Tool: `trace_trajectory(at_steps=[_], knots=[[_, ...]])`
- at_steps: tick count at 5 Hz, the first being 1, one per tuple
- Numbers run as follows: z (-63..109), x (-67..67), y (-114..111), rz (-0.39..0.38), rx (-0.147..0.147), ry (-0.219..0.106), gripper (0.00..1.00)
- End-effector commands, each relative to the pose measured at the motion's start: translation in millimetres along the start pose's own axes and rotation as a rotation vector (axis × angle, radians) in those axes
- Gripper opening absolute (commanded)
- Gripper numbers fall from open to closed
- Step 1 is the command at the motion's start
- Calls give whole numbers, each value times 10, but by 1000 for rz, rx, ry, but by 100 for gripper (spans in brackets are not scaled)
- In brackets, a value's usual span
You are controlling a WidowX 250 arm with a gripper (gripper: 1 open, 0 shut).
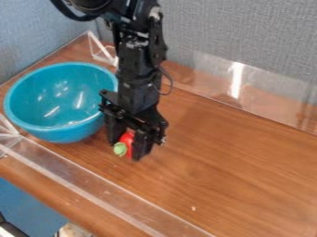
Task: Put the strawberry in the blue bowl
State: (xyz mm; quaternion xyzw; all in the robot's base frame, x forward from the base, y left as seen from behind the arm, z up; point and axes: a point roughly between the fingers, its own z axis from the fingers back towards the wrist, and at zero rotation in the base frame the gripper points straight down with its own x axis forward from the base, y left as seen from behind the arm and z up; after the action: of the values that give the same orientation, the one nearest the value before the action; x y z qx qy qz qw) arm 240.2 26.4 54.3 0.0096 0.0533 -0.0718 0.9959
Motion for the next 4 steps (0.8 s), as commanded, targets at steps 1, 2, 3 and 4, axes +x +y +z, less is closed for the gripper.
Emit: trace_trajectory(at_steps=[1,2,3,4], knots=[[185,33,-25,-16,13,-71,0],[195,40,-40,-20,10,-75,0],[205,49,-55,-25,5,-78,0],[496,15,36,-3,23,-124,0]])
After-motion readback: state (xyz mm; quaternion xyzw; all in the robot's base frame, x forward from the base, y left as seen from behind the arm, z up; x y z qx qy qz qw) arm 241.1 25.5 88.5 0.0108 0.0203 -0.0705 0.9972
